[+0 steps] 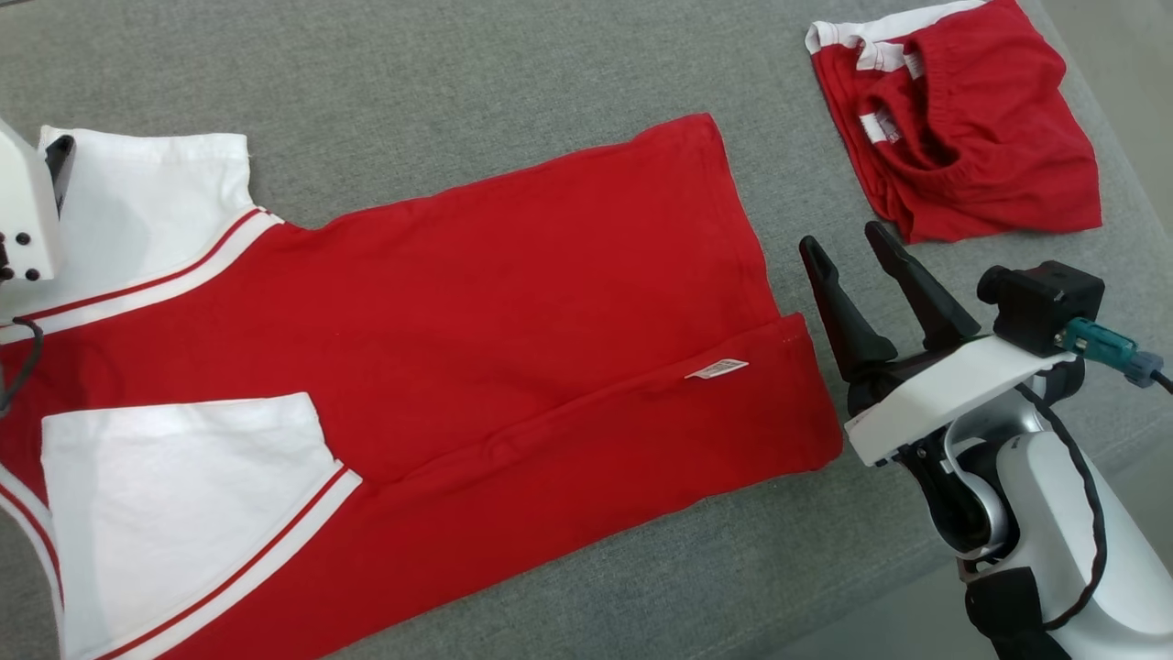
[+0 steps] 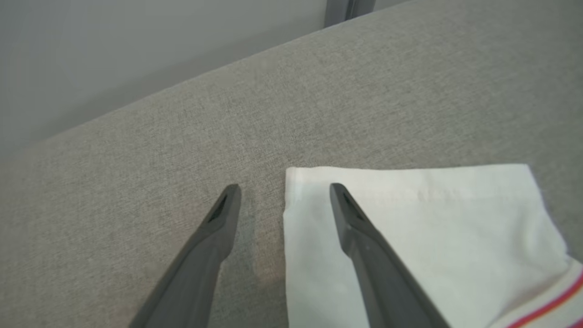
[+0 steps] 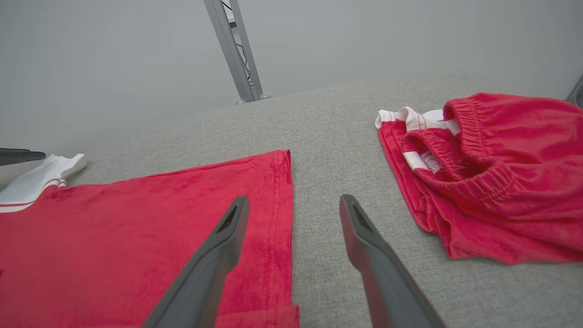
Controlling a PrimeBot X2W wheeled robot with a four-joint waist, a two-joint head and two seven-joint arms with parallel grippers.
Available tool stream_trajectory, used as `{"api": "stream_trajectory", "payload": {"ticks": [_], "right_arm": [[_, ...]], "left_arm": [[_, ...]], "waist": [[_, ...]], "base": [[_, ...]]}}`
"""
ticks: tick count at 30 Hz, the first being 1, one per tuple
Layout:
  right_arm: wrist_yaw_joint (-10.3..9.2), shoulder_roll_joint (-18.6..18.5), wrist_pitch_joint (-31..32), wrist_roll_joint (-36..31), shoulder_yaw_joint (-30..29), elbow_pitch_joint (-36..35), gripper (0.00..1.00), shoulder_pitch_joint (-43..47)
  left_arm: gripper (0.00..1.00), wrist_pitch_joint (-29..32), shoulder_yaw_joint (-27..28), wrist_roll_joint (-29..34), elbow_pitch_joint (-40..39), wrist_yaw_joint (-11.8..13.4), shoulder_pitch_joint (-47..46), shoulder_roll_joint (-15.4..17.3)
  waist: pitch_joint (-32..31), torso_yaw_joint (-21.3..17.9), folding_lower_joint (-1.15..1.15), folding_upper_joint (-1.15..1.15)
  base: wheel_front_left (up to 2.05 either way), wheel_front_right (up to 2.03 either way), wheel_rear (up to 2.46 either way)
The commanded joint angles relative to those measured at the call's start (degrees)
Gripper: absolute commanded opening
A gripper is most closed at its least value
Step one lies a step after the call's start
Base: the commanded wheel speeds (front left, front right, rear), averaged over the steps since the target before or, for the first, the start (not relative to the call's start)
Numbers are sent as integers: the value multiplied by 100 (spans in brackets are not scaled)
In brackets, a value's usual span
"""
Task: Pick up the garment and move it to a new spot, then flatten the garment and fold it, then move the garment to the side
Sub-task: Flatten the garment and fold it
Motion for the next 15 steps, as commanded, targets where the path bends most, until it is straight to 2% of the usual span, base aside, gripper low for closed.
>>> {"api": "stream_trajectory", "payload": {"ticks": [1, 5, 6, 7, 9, 11, 12, 13, 15], "right_arm": [[3, -51, -51, 47, 14, 23, 100, -80], [3, -94, -128, 128, 95, 72, 100, -195], [3, -105, -137, 145, 105, 82, 100, -214], [3, -120, -157, 155, 109, 85, 100, -238], [3, -149, -179, 172, 111, 100, 100, -280], [3, -164, -187, 170, 120, 123, 100, -346], [3, -173, -183, 166, 134, 131, 100, -396], [3, -187, -163, 165, 148, 141, 100, -453], [3, -243, -101, 158, 220, 176, 100, -607]], "left_arm": [[100, 29, 7, 52, 49, 40, -95, 38], [100, 97, 26, 21, 193, 109, -136, 110], [93, 134, 26, -18, 226, 107, -124, 96], [85, 180, 8, -28, 247, 76, -112, 85], [48, 241, -9, -57, 281, 42, -139, 89], [32, 274, -43, -27, 304, 48, -154, 96], [10, 289, -62, -19, 304, 39, -168, 93], [0, 296, -69, -41, 299, 21, -183, 79], [0, 279, -82, -92, 290, -19, -214, 39]], "waist": [[60, -64, 0, 0], [122, -125, 0, 0], [132, -131, 0, 0], [141, -133, 0, 0], [152, -129, 0, 0], [157, -119, 0, 0], [160, -111, 0, 0], [165, -102, 0, 0], [179, -74, 0, 0]], "base": [[0, 0, 0], [0, 0, 0], [0, 0, 0], [0, 0, 0], [0, 0, 0], [0, 0, 0], [0, 0, 0], [0, 0, 0], [0, 0, 0]]}}
